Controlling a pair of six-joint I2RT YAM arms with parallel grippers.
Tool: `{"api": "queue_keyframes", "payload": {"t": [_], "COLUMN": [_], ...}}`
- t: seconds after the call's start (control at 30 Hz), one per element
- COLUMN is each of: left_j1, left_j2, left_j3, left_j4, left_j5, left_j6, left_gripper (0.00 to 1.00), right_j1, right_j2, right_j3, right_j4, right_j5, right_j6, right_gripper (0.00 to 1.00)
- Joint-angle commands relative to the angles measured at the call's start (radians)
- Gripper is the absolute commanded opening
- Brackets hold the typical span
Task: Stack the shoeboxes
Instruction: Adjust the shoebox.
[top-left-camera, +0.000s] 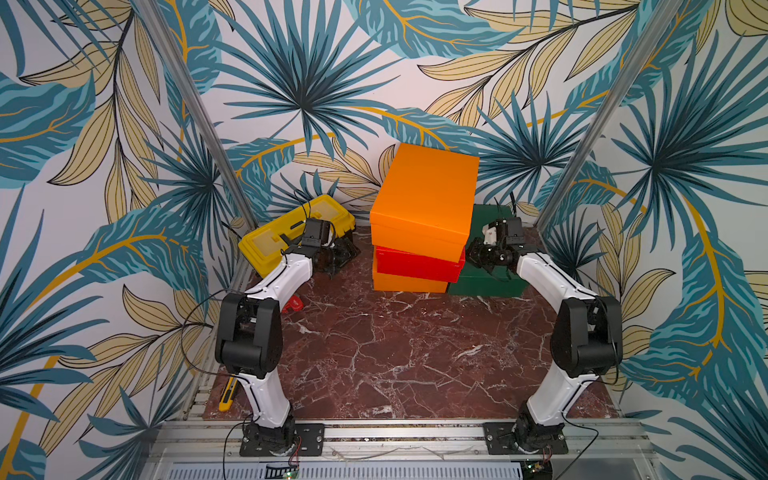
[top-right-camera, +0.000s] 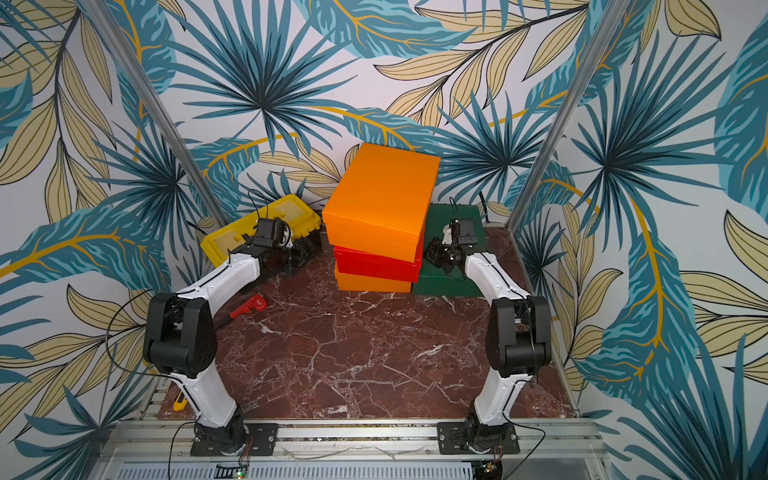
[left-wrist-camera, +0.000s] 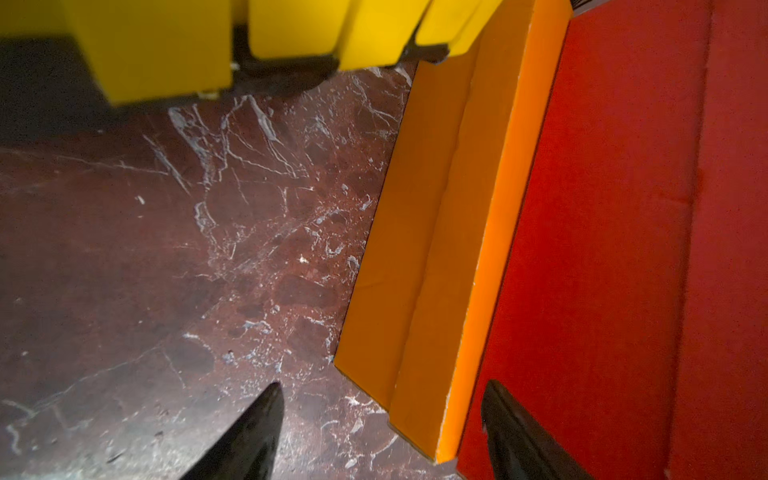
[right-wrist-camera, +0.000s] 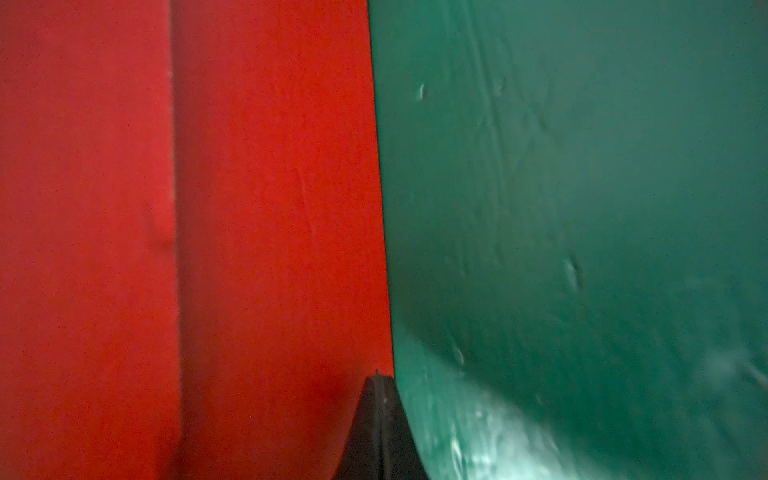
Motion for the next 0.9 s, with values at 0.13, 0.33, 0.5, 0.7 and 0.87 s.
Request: {"api": "queue_keyframes", "payload": {"t": [0.13,0.33,0.5,0.7,0.87], "left_j1": [-0.023,-0.025,-0.039,-0.042,-0.042], "left_j2": [0.052,0.066,0.082,0.076,0.06], "left_j3": [0.074,0.074,0.063,0.026,0.002], "left_j4": [0.043,0.047,0.053,0.058,0.057], "left_j5": [0.009,0.006,-0.008,-0.025,-0.036], "left_j6": [0.0,0.003,0.005,0.008,0.016], "left_gripper": [0.74,0.74,0.67,0.59,0.59], "right_j1": [0.007,0.019,0.039,0.077,0.099], "right_j2": [0.033,0.044,0.039,0.036,0.049], "right_j3": [0.002,-0.018,-0.048,-0.096,-0.112], "right_j4": [-0.006,-0.006,0.005,0.022,0.039], "right_j5": [-0.003,-0.01,-0.018,-0.015,-0.013], "right_j6": [0.0,0.005,0.008,0.013,0.027], "right_gripper": [0.0,0.0,0.0,0.0,0.0]}}
